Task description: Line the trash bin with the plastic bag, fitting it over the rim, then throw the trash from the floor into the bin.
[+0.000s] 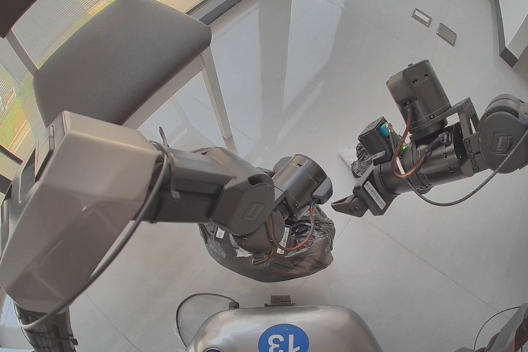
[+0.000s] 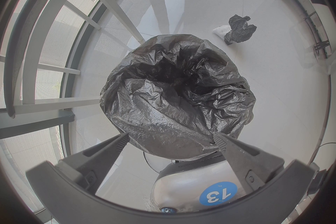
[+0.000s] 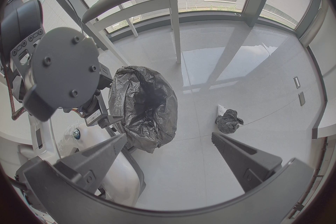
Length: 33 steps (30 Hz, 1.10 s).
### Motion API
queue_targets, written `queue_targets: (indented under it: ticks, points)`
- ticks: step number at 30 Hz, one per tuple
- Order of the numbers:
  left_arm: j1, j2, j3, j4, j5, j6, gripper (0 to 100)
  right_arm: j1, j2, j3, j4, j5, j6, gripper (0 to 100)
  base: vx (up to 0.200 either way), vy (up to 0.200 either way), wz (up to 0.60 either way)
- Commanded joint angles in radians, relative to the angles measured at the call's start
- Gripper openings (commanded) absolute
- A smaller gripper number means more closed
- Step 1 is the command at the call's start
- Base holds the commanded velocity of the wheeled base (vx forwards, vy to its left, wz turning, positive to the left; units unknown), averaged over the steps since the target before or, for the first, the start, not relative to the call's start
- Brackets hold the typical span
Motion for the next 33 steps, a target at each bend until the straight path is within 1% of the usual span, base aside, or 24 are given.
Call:
queue_targets:
  ticks: [1,14,31,32,33]
  points:
    - [0.0,0.015,-0.003,0.0,0.004,0.002,100,0.0,-0.014,0.014,0.0,-0.001,0.001,100,0.0,0.0,0.0]
    - [0.0,0.052,-0.031,0.037,0.012,0.005,100,-0.002,-0.071,0.074,-0.002,0.001,0.004,100,0.0,0.0,0.0]
    - [0.012,0.095,-0.048,0.034,0.01,-0.004,100,-0.003,-0.083,0.077,-0.002,0.001,0.004,100,0.0,0.0,0.0]
    - [0.012,0.096,-0.049,0.034,0.01,-0.004,0,-0.005,-0.083,0.077,-0.002,0.001,0.004,100,0.0,0.0,0.0]
    - [0.011,0.098,-0.051,0.034,0.01,-0.004,0,-0.008,-0.083,0.077,-0.002,0.001,0.002,100,0.0,0.0,0.0]
